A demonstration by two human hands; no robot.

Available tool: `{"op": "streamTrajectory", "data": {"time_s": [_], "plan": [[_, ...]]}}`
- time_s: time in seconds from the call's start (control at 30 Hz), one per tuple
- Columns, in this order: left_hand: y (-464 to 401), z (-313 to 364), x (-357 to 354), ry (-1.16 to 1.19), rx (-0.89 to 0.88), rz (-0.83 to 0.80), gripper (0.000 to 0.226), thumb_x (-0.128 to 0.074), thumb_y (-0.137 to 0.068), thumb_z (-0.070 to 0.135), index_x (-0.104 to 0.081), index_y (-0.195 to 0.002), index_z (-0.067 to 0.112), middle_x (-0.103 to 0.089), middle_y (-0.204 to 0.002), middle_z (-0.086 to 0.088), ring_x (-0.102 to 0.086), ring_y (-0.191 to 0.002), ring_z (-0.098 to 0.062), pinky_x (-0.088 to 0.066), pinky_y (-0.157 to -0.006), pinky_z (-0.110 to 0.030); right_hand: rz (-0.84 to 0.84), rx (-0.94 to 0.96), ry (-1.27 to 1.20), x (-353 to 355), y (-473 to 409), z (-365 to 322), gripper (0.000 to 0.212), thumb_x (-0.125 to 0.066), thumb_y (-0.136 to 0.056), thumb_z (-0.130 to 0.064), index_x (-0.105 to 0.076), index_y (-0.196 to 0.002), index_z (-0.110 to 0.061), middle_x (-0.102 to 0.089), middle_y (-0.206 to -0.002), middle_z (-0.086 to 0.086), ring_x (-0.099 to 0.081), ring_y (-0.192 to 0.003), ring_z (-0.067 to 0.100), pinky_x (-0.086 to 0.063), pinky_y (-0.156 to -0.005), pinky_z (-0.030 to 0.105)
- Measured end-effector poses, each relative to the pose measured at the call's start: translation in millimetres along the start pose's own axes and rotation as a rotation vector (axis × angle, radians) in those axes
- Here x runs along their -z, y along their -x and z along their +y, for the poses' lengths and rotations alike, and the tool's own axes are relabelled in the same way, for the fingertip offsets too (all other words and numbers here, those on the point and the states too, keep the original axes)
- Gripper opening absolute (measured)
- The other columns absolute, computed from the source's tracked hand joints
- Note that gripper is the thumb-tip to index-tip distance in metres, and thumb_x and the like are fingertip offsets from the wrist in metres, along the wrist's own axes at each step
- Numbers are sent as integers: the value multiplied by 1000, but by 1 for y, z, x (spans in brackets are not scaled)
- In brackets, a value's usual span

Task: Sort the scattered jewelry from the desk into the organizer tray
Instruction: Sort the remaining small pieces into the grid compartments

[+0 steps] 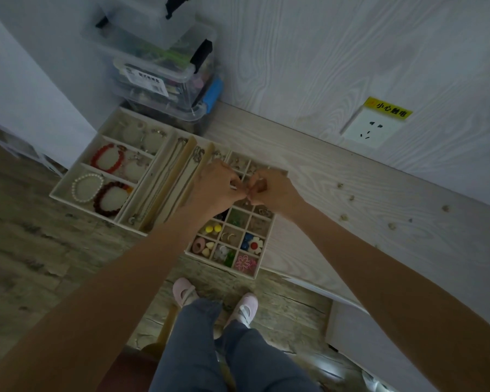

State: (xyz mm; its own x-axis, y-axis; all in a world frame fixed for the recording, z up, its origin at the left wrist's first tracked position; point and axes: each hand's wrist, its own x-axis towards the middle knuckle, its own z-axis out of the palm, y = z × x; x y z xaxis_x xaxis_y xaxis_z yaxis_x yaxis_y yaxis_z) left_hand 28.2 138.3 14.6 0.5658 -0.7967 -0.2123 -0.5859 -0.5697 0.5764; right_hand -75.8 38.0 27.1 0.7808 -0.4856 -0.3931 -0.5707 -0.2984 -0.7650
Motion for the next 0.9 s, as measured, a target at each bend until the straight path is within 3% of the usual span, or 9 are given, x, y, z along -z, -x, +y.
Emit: {"op": "streamTrajectory", "data": {"time_s": [0.07,0.17,0.3,0.4,0.57,0.7,0.77,0.9], "plan": [[1,3,-3,-28,29,15,15,-72,-76,38,-73,-78,24,-52,-107,-4,-52,-105,-20,-40,-97,-43,-16,57,173,-4,-2,0,13,-64,-79,5,-63,-92,1,-67,-98,24,-63,-88,27,-49,-83,34],[4,1,-7,-105,57,37,16,-71,-77,37,-73,-85,23,-48,-112,-1,-47,-112,-19,-34,-101,-41,29,165,465,-13,-4,6,18,-60,-84,0,-61,-101,1,-62,-105,18,-59,-97,27,-39,-72,24],[7,1,-9,-216,40,36,26,-66,-81,38,-73,-97,19,-45,-120,-3,-39,-122,-22,-31,-101,-43,92,280,600,-19,2,12,15,-50,-89,-1,-59,-101,-1,-51,-109,16,-52,-97,28,-29,-71,26],[9,4,-12,-256,26,39,29,-64,-82,36,-70,-99,14,-45,-120,-4,-41,-117,-22,-31,-98,-41,122,319,655,-21,6,13,21,-44,-93,-4,-56,-111,-4,-46,-117,14,-48,-100,28,-29,-73,28],[10,9,-16,-290,38,59,33,-63,-82,34,-66,-104,9,-47,-121,-6,-41,-116,-23,-31,-97,-40,198,264,748,-26,3,17,17,-54,-88,-3,-65,-100,-6,-48,-115,10,-50,-102,22,-30,-69,22],[11,16,-17,-365,68,78,38,-63,-84,33,-60,-112,7,-47,-125,-9,-40,-120,-25,-32,-98,-41,214,216,687,-24,6,17,16,-57,-87,-2,-68,-98,-4,-50,-114,11,-54,-94,24,-47,-72,30],[12,19,-18,-388,73,95,36,-63,-85,32,-59,-111,7,-48,-125,-9,-41,-120,-25,-33,-98,-42,215,206,686,-22,9,17,16,-56,-88,-2,-68,-98,-2,-49,-114,13,-55,-93,24,-48,-72,32],[16,17,-13,-341,60,99,30,-64,-85,33,-64,-106,10,-47,-125,-8,-41,-121,-25,-34,-101,-42,191,215,718,-18,16,15,23,-53,-88,3,-65,-107,-1,-47,-122,15,-50,-105,24,-46,-75,30]]}}
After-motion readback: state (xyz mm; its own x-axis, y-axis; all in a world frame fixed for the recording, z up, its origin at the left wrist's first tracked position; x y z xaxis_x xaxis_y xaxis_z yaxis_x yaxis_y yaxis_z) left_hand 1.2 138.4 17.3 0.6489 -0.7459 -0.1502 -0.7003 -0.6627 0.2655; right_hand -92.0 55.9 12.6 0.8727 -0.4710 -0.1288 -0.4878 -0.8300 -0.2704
